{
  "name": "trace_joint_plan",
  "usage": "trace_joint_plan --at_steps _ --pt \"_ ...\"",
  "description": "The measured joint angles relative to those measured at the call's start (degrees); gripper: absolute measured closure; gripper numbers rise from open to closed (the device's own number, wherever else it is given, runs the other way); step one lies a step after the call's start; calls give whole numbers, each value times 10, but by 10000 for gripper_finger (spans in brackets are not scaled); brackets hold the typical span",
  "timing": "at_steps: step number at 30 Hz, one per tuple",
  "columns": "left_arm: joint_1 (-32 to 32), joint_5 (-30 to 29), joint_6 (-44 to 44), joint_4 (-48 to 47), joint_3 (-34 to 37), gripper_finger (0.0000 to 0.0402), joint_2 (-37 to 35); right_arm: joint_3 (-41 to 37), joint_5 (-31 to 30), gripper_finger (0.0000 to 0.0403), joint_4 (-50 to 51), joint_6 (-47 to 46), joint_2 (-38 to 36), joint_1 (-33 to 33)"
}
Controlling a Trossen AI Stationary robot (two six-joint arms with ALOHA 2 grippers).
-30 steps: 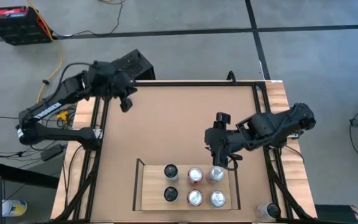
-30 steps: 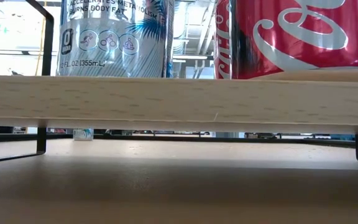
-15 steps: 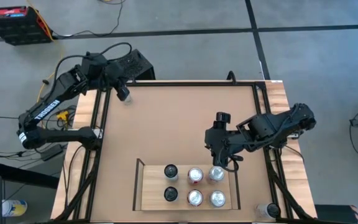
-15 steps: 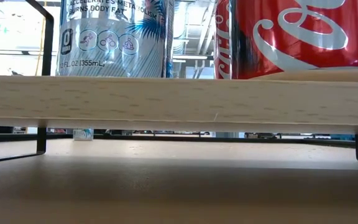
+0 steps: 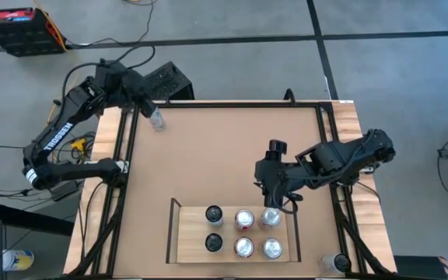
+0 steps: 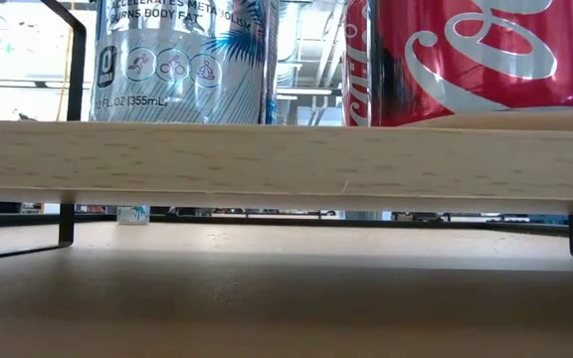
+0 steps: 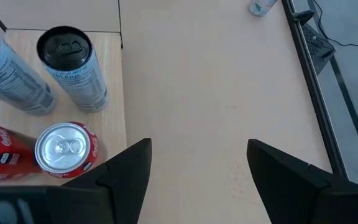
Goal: Place canned beverage on shelf
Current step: Put the top white pink soda can on the shelf
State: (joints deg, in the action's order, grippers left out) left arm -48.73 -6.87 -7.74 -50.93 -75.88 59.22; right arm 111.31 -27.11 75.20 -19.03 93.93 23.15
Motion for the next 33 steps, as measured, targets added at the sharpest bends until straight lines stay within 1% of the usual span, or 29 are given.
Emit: trace_joint_plan --at_steps 3,6,9,12,15,18,23,29,33 --pt "-27 1 7 -8 -1 161 3 0 0 117 0 0 0 2" --pt "-56 21 14 -31 -1 112 24 0 0 117 3 0 0 5" --pt "-84 38 23 -60 -1 79 58 0 0 117 3 0 0 6" --pt "-91 53 27 -58 -1 60 88 0 0 117 4 5 0 6" --pt "-96 53 24 -50 -1 53 108 0 1 117 9 14 0 6" --pt "-98 37 23 -53 -1 52 134 0 1 117 11 26 0 5" --pt "-105 34 17 -54 -1 51 167 0 2 117 11 39 0 5" --pt "-120 31 -9 -69 -1 51 205 0 4 117 11 36 0 5" --pt "-129 33 -22 -74 0 51 218 0 19 117 11 27 0 5"
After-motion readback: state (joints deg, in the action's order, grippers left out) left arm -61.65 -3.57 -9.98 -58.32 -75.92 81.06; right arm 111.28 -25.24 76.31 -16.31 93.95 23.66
